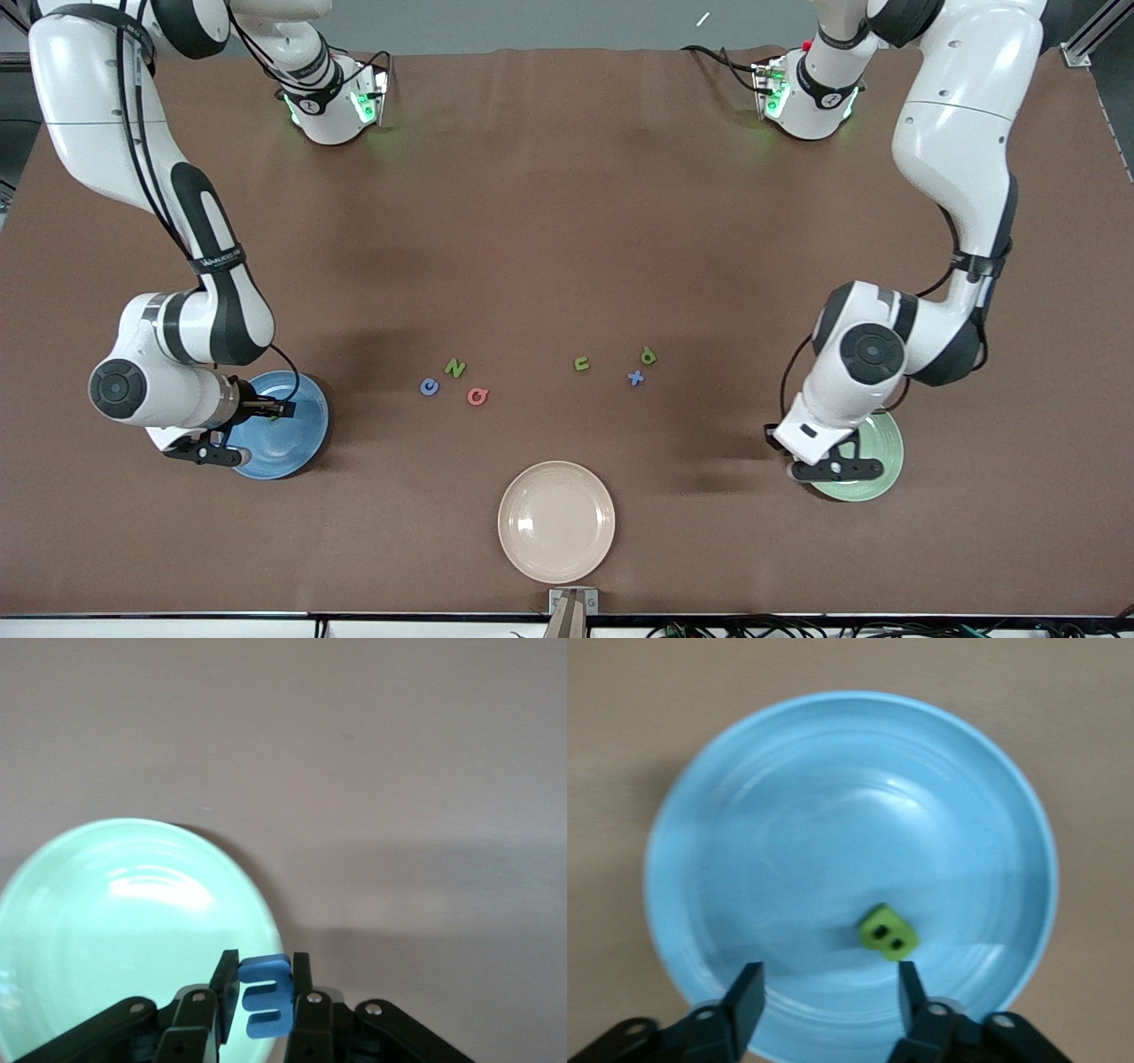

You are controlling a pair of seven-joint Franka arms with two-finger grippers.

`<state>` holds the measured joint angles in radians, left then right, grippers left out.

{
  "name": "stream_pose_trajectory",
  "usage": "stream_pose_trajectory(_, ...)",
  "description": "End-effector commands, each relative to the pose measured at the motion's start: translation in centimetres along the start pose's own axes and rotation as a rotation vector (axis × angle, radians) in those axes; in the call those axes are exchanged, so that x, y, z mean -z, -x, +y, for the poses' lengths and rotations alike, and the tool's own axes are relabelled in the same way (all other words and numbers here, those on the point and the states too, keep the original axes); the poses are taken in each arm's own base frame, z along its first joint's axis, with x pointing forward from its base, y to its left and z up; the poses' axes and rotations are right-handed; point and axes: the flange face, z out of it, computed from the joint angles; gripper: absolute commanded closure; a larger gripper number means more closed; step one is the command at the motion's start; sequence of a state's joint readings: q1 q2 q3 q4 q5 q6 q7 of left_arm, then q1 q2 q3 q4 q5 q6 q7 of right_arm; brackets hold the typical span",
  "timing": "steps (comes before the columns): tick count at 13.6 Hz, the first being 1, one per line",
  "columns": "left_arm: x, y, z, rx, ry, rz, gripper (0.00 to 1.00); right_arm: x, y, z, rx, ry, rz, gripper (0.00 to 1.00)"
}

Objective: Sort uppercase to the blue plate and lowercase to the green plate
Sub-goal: 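Drop the B on the blue plate while the left gripper drops the E, then grasp the c with the right gripper while the left gripper grasps the p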

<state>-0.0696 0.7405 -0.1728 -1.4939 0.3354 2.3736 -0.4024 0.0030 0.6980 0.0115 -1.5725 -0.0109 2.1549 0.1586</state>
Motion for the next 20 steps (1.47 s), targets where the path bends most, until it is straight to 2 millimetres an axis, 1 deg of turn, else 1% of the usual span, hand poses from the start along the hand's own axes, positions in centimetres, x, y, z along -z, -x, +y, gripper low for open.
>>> stream_pose_trajectory(1,-1.3,-0.4,-1.9,-0.018,-0.016,-0.016,0.94,2.1,1.4,-6.9,-0.067,0.010,0.016,0.10)
stream_pose_trajectory(2,-1.8,-0.5,-2.8,-0.008,-0.019,-0.022,0.86,2.5,2.4,-10.9,-0.121,0.016,0.017,0.09)
stream_pose_trajectory(3,-2.0,-0.5,-3.4,-0.001,-0.023,-0.025,0.80,3.0,3.0,-13.7,-0.156,0.012,0.026,0.08)
stream_pose_trajectory(4,-2.3,-0.5,-3.8,0.005,-0.025,-0.028,0.67,3.0,3.4,-15.0,-0.186,0.008,0.028,0.08)
stream_pose_trajectory(5,-2.4,-0.5,-4.4,0.022,-0.026,-0.031,0.36,2.9,4.0,-16.4,-0.203,-0.004,0.020,0.09)
stream_pose_trajectory(6,-2.3,-0.5,-4.8,0.035,-0.025,-0.030,0.00,2.7,4.7,-18.3,-0.230,-0.035,0.007,0.09)
stream_pose_trajectory(7,-1.7,-0.7,-4.7,0.032,-0.027,-0.023,0.00,2.3,5.7,-20.7,-0.247,-0.064,-0.003,0.09)
stream_pose_trajectory(8,-1.3,-0.6,-3.4,0.026,-0.014,-0.023,0.00,1.7,6.2,-22.1,-0.245,-0.084,0.014,0.10)
stream_pose_trajectory(9,-1.3,-0.3,-2.5,0.028,-0.009,-0.032,0.00,0.9,6.4,-22.6,-0.247,-0.090,0.025,0.10)
stream_pose_trajectory(11,-1.1,0.4,0.6,0.049,0.003,-0.037,0.00,-1.4,7.2,-23.9,-0.240,-0.092,0.033,0.10)
stream_pose_trajectory(14,-0.4,2.1,7.0,0.086,0.012,-0.038,0.00,-3.7,8.2,-23.6,-0.234,-0.088,0.043,0.11)
stream_pose_trajectory(15,-0.2,2.7,8.8,0.086,0.017,-0.037,0.00,-4.1,8.3,-23.4,-0.234,-0.085,0.041,0.12)
stream_pose_trajectory(16,-0.2,3.1,10.0,0.105,0.017,-0.039,0.00,-4.4,8.5,-23.4,-0.234,-0.082,0.036,0.14)
stream_pose_trajectory(17,-0.5,4.3,11.6,0.123,0.016,-0.053,0.01,-4.5,8.6,-23.3,-0.234,-0.079,0.032,0.15)
stream_pose_trajectory(19,-1.3,7.3,14.6,0.180,0.001,-0.088,0.01,-5.4,9.0,-22.9,-0.236,-0.069,0.019,0.18)
stream_pose_trajectory(20,-1.7,8.8,15.8,0.233,-0.009,-0.106,0.02,-5.6,9.2,-22.8,-0.237,-0.066,0.015,0.22)
